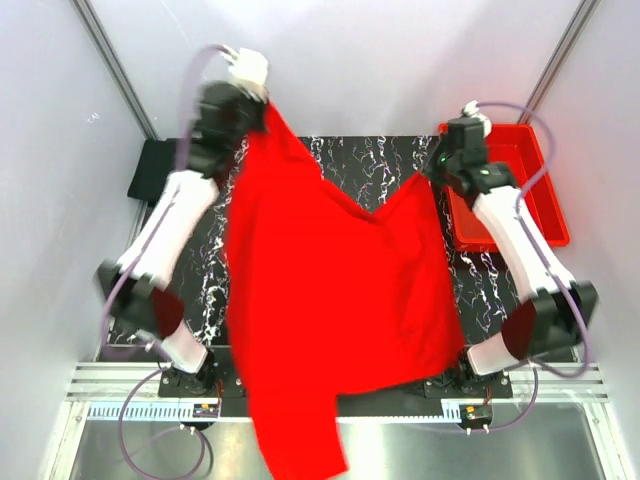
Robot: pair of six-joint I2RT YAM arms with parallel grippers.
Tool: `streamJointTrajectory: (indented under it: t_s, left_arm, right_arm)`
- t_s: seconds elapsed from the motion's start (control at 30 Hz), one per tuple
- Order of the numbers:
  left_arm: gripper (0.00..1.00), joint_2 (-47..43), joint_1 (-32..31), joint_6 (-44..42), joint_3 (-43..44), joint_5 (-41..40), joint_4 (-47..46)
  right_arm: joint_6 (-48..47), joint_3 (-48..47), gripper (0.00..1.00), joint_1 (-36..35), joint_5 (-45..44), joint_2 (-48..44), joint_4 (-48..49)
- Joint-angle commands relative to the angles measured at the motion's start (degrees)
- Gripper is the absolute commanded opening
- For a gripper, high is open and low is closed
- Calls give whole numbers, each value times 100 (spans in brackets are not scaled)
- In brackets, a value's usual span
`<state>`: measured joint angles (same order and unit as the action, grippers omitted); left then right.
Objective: Fold and stack the t-shirts
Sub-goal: Flatten the tshirt out, then fold the tshirt
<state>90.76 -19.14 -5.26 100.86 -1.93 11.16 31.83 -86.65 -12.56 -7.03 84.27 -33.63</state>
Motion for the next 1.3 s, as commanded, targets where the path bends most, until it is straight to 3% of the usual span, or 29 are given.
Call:
streamJointTrajectory:
  t_s: [0.0, 0.13, 0.23, 0.5, 0.73, 0.9, 1.07, 1.27]
  left_arm:
    - [0, 736, 67, -520, -382, -44, -70]
    - [0, 1926, 208, -520, -269, -35, -236]
    - [0, 2654, 270, -459, 379, -420, -19]
    - [0, 3518, 393, -178, 1814, -440, 378]
    - [0, 3124, 384, 437, 1535, -159, 475]
    - [0, 2491, 271, 868, 1059, -26, 580]
    - [0, 2131, 138, 1218, 1015, -237, 1309]
    - [0, 1157, -283, 1588, 111, -237, 1573]
  right_arm:
    - [-335, 113, 0, 156, -378, 246, 1182]
    - [-581, 1, 0, 428, -326, 1290, 1736]
    - [-730, -412, 0, 578, -238, 1967, 1894]
    - [-916, -1907, 0, 772, 157, 3358, 1544]
    - [-960, -2891, 0, 877, 421, 4070, 991]
    - [-907, -3077, 0, 992, 536, 4097, 858]
    - [-1030, -3525, 0, 1141, 685, 4264, 384]
    - [-1241, -3464, 0, 1221, 878, 4133, 120]
